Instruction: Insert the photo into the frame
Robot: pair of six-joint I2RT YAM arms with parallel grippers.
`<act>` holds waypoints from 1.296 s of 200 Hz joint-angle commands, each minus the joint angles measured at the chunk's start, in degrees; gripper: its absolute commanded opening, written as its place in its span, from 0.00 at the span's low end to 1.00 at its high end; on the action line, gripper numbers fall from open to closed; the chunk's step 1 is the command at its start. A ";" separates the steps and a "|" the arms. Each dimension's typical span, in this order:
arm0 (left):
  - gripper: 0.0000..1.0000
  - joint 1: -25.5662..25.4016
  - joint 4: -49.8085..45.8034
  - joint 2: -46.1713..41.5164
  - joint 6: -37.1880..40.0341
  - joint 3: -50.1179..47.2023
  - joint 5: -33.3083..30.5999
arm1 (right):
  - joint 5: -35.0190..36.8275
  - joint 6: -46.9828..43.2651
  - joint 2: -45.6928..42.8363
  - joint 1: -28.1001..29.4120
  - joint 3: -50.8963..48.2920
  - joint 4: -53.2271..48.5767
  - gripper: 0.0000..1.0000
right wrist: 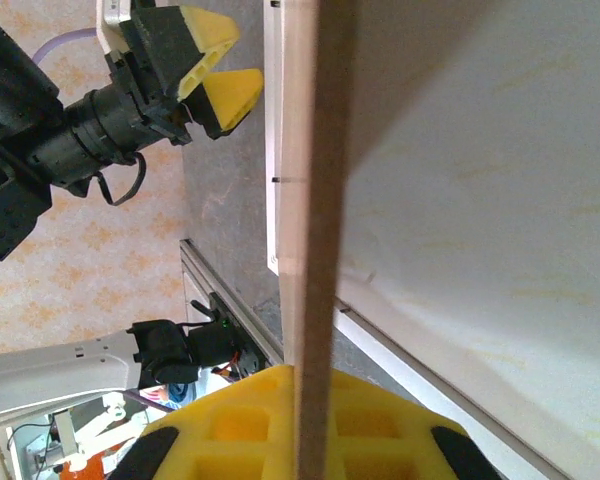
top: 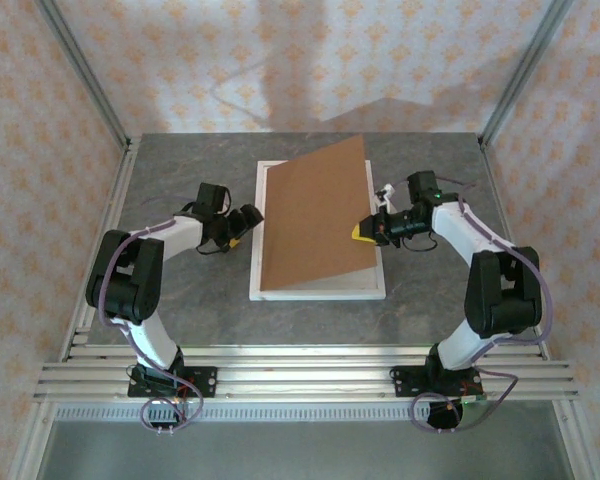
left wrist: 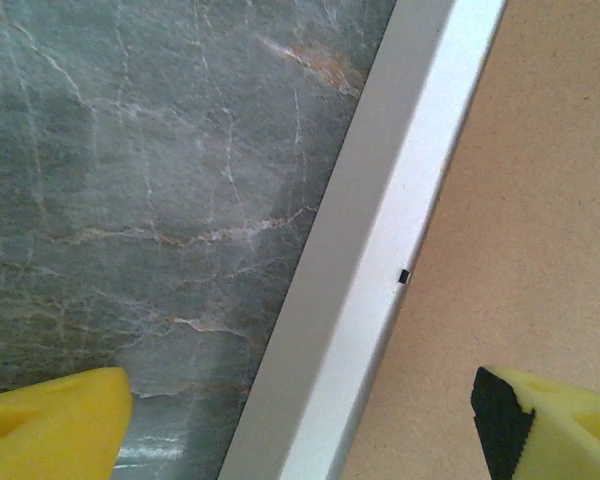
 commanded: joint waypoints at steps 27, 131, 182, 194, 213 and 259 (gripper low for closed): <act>0.90 -0.60 3.37 1.51 -0.78 0.71 1.04 | 2.57 -1.79 1.82 0.53 0.77 2.82 0.00; 0.89 -5.15 8.33 2.20 -4.42 -2.99 2.59 | 4.67 2.00 3.80 0.62 -3.15 9.53 0.00; 0.89 -7.16 10.18 1.90 -5.92 -3.86 2.46 | 9.21 2.37 5.69 2.23 -4.48 8.20 0.02; 0.89 -7.70 11.45 1.90 -6.66 -4.54 2.40 | 12.03 3.53 5.86 2.46 -4.97 8.62 0.05; 0.89 -8.35 13.16 1.75 -7.78 -5.85 2.51 | 17.51 6.25 5.52 2.46 -5.72 9.32 0.08; 0.89 -8.56 14.41 0.98 -8.39 -7.63 2.53 | 28.76 9.79 3.87 2.72 -5.22 7.87 0.17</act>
